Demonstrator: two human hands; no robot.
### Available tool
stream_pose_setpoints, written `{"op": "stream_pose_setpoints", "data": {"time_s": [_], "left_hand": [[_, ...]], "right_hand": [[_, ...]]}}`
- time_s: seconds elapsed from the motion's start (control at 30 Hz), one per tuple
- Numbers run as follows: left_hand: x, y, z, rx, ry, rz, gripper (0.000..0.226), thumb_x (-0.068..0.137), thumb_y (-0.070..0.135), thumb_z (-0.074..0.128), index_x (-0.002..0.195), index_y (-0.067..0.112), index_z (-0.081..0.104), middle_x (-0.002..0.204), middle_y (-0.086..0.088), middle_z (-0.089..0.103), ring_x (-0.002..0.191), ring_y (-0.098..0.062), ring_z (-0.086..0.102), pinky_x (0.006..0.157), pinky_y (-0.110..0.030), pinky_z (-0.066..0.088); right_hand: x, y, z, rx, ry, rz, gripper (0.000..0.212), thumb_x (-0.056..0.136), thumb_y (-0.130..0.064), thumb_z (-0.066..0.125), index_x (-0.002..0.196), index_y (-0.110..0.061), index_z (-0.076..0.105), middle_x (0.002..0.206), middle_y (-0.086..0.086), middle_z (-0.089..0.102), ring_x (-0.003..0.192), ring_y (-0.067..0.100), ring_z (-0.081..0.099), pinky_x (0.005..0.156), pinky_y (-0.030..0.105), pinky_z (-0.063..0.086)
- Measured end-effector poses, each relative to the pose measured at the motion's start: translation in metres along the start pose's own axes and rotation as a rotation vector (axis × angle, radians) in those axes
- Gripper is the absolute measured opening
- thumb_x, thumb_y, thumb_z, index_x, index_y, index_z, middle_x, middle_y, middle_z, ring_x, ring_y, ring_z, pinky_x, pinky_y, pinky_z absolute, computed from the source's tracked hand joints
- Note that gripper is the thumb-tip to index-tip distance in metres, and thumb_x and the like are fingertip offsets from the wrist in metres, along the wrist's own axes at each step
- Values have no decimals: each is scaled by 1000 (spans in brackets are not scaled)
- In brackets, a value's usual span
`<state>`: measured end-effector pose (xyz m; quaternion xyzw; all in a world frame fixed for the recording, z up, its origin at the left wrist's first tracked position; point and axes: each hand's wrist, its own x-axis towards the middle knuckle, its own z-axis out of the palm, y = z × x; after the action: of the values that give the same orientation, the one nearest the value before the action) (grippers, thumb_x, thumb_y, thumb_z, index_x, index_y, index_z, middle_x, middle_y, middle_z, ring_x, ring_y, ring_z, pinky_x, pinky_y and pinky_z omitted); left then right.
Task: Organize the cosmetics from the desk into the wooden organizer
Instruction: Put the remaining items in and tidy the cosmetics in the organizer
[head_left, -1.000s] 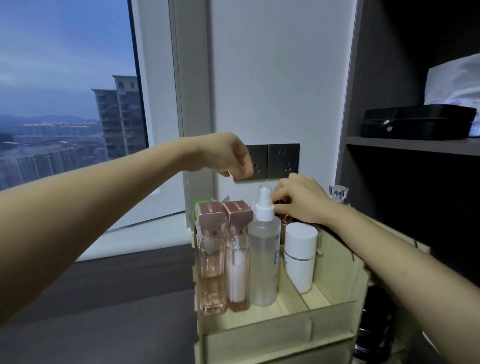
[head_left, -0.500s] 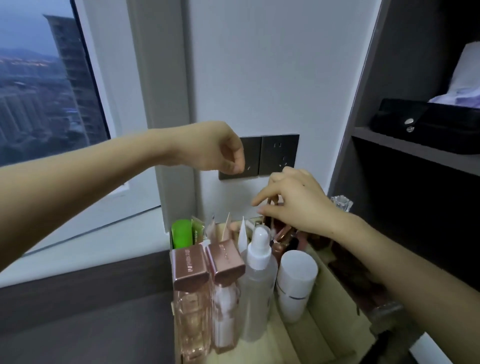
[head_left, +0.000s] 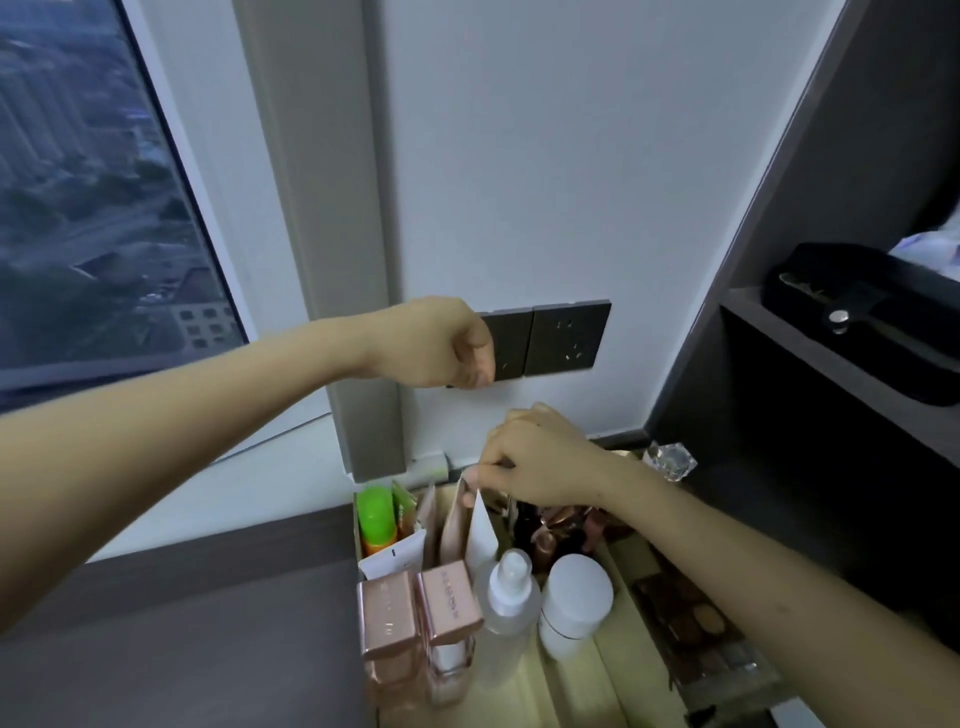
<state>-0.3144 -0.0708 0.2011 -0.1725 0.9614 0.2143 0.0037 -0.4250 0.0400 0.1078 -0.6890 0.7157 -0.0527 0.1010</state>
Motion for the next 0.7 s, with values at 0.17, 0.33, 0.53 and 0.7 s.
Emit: {"op": "stream_pose_setpoints", "data": {"time_s": [0.17, 0.33, 0.53, 0.7], "left_hand": [[-4, -11, 1, -103, -10, -59, 15, 84, 3, 59, 87, 12, 70, 86, -3, 70, 79, -12, 62, 70, -9, 46], [-5, -19, 5, -192, 1, -96, 22, 83, -5, 55, 89, 9, 71, 92, -9, 72, 75, -9, 62, 64, -4, 45], [-4, -19, 20, -236, 16, -118, 18, 82, -1, 58, 88, 8, 72, 87, -7, 71, 72, -7, 61, 71, -11, 47], [4, -15, 48, -122, -81, -100, 20, 83, 3, 58, 96, 8, 72, 96, -4, 72, 81, -9, 57, 65, -14, 42]], "right_hand": [[8, -14, -17, 77, -139, 28, 29, 83, -43, 63, 81, -18, 77, 86, -9, 75, 79, 9, 61, 87, 30, 40], [13, -21, -10, 1, -148, 19, 25, 83, -40, 61, 85, -20, 77, 90, -7, 74, 85, 14, 61, 91, 34, 38], [3, -4, -27, 131, -40, 144, 26, 89, -30, 60, 78, -10, 73, 71, -1, 71, 72, 15, 63, 78, 27, 43], [-6, 6, -26, 236, 20, 210, 18, 90, -26, 60, 82, -15, 72, 79, 2, 72, 77, 15, 65, 79, 33, 52]]}}
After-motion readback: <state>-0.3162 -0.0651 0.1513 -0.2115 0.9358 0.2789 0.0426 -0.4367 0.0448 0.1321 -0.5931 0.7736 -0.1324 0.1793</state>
